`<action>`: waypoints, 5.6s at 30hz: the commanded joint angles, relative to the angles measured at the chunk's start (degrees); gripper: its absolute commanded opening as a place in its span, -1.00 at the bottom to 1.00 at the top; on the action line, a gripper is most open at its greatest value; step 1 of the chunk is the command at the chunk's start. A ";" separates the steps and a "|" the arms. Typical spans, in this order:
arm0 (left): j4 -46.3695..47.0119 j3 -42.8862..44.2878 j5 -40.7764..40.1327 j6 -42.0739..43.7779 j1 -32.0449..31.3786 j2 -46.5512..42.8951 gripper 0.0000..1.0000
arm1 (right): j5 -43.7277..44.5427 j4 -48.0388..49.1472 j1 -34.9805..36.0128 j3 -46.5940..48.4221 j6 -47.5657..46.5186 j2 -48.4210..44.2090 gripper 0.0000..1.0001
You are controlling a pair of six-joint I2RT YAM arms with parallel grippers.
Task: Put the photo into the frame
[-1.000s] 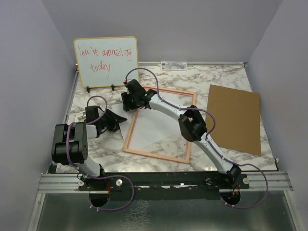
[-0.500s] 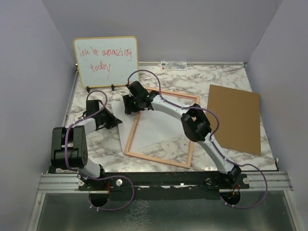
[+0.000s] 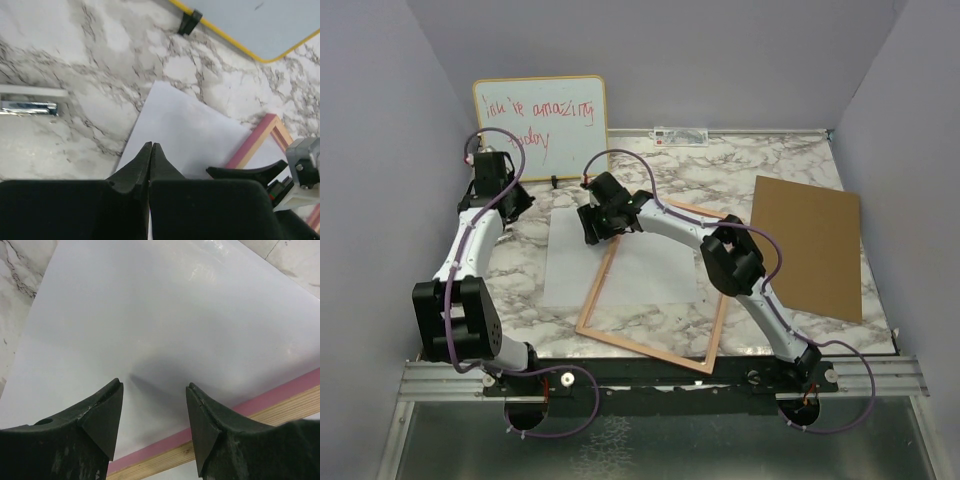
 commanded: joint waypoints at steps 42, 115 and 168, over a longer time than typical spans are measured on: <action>16.50 -12.28 40.98 -0.09 1.18 23.05 0.32 | -7.46 -7.74 -2.08 2.26 1.34 7.90 0.21; 3.77 9.93 41.10 -5.80 19.80 -2.10 -1.00 | 2.93 4.46 -13.96 -20.59 15.44 -27.75 0.34; 5.27 35.51 37.25 -8.06 7.51 -3.00 -1.00 | -9.51 10.31 -32.59 -45.71 14.56 -32.54 0.64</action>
